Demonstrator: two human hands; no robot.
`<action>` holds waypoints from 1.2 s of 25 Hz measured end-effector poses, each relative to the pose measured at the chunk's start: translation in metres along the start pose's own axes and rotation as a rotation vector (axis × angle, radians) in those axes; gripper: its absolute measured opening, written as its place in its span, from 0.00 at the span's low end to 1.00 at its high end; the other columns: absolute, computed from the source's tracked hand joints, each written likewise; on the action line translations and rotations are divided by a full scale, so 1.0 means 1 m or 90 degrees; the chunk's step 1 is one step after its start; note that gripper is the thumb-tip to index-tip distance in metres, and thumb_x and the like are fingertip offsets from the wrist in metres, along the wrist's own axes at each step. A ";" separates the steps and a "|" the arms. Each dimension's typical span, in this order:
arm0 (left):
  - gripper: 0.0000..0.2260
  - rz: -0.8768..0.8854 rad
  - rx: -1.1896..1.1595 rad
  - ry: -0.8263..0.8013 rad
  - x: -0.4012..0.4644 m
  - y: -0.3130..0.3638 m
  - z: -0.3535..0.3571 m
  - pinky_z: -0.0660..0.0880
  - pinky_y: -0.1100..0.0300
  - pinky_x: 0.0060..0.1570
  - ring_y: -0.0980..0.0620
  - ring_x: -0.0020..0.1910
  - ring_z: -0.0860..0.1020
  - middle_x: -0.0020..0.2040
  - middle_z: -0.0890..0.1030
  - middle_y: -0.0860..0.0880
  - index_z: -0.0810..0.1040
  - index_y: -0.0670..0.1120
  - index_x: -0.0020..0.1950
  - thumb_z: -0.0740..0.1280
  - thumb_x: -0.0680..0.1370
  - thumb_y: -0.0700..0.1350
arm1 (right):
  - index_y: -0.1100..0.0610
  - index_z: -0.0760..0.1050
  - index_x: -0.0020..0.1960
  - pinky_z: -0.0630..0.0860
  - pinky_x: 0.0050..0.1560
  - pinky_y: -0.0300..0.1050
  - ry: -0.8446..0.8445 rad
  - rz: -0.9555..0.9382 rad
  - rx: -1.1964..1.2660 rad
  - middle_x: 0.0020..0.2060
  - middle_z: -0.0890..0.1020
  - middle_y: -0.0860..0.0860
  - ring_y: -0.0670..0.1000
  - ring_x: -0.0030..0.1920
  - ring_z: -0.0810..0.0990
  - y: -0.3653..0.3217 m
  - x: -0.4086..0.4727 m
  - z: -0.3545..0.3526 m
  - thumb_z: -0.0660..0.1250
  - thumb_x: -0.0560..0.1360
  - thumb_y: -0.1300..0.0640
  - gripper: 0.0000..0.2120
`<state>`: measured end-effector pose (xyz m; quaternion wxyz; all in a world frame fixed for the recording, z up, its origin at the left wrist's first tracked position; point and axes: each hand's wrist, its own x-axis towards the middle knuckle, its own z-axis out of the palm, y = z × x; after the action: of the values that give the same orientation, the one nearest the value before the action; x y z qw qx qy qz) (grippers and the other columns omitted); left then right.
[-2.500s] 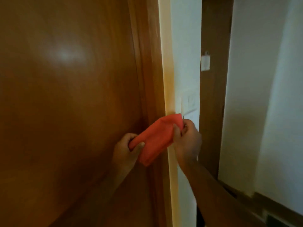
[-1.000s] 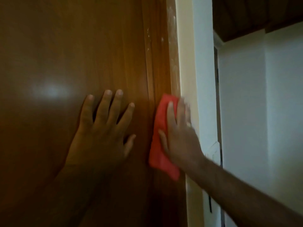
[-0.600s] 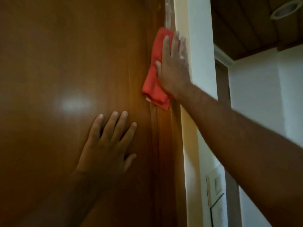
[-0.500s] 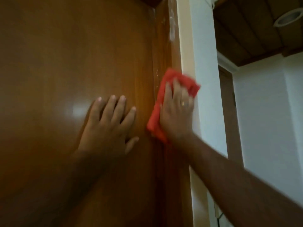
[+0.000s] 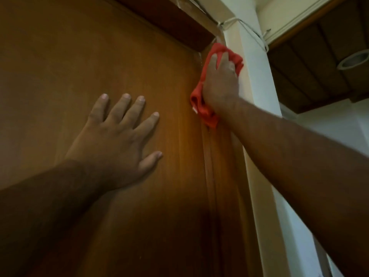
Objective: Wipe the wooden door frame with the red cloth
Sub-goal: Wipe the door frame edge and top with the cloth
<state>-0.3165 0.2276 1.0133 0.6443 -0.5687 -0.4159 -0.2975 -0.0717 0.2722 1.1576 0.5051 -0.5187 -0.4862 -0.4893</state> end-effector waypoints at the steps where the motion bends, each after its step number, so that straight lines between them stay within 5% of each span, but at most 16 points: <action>1: 0.36 0.001 -0.002 0.000 0.000 -0.001 0.000 0.57 0.31 0.70 0.34 0.75 0.63 0.76 0.66 0.36 0.63 0.49 0.77 0.48 0.76 0.70 | 0.62 0.49 0.79 0.62 0.74 0.60 -0.011 0.012 -0.013 0.78 0.54 0.66 0.67 0.75 0.59 -0.002 0.023 0.000 0.65 0.78 0.49 0.39; 4: 0.36 0.000 0.004 -0.008 0.001 0.000 -0.003 0.57 0.31 0.71 0.35 0.76 0.63 0.77 0.65 0.37 0.63 0.49 0.78 0.48 0.76 0.70 | 0.62 0.46 0.80 0.55 0.75 0.58 -0.046 -0.002 -0.045 0.78 0.51 0.65 0.66 0.77 0.55 0.002 0.039 0.001 0.64 0.76 0.42 0.44; 8: 0.36 -0.008 -0.005 -0.021 0.000 0.003 -0.006 0.57 0.30 0.71 0.35 0.76 0.62 0.77 0.65 0.36 0.64 0.48 0.77 0.49 0.76 0.69 | 0.63 0.51 0.79 0.53 0.75 0.63 -0.057 -0.148 -0.080 0.79 0.52 0.64 0.67 0.77 0.52 0.018 -0.061 -0.001 0.63 0.74 0.37 0.45; 10: 0.36 -0.007 -0.013 -0.030 -0.001 0.004 -0.007 0.57 0.30 0.71 0.35 0.76 0.62 0.77 0.65 0.36 0.64 0.48 0.77 0.49 0.77 0.68 | 0.63 0.56 0.78 0.58 0.73 0.66 -0.122 -0.203 -0.077 0.78 0.55 0.64 0.68 0.76 0.55 0.025 -0.140 -0.008 0.64 0.71 0.33 0.48; 12: 0.35 -0.006 -0.016 -0.039 -0.001 0.005 -0.010 0.58 0.30 0.71 0.34 0.76 0.62 0.77 0.65 0.36 0.64 0.47 0.77 0.49 0.77 0.68 | 0.62 0.59 0.78 0.65 0.70 0.66 -0.127 -0.188 -0.020 0.77 0.60 0.62 0.68 0.75 0.60 0.033 -0.182 -0.011 0.63 0.74 0.40 0.40; 18: 0.36 -0.004 -0.015 -0.061 0.001 0.004 -0.014 0.61 0.29 0.69 0.34 0.75 0.64 0.76 0.67 0.36 0.66 0.48 0.77 0.50 0.76 0.68 | 0.59 0.40 0.80 0.59 0.73 0.58 -0.095 -0.055 0.166 0.80 0.46 0.61 0.64 0.78 0.51 0.028 -0.053 -0.012 0.67 0.77 0.50 0.44; 23: 0.34 -0.018 -0.030 -0.061 -0.001 0.003 -0.015 0.64 0.30 0.68 0.36 0.74 0.67 0.75 0.69 0.39 0.68 0.50 0.75 0.51 0.76 0.68 | 0.64 0.58 0.74 0.70 0.64 0.49 -0.083 -0.002 0.285 0.71 0.67 0.62 0.61 0.69 0.70 0.019 0.107 -0.028 0.69 0.76 0.57 0.32; 27: 0.34 -0.021 -0.027 -0.059 -0.002 0.005 -0.016 0.65 0.31 0.68 0.37 0.74 0.66 0.75 0.69 0.39 0.69 0.49 0.75 0.53 0.76 0.68 | 0.60 0.54 0.79 0.62 0.74 0.52 -0.055 -0.060 0.299 0.78 0.57 0.59 0.59 0.76 0.60 0.034 0.095 -0.023 0.64 0.77 0.55 0.34; 30: 0.34 -0.020 -0.027 -0.071 -0.002 0.006 -0.017 0.64 0.30 0.68 0.37 0.75 0.65 0.76 0.68 0.39 0.67 0.49 0.76 0.52 0.77 0.67 | 0.54 0.55 0.79 0.63 0.70 0.56 -0.103 -0.198 0.165 0.80 0.50 0.59 0.63 0.76 0.58 0.055 0.007 -0.024 0.62 0.76 0.46 0.35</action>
<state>-0.3088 0.2120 1.0086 0.6032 -0.5912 -0.4537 -0.2844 -0.0171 0.2470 1.1623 0.4451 -0.4056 -0.6581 -0.4519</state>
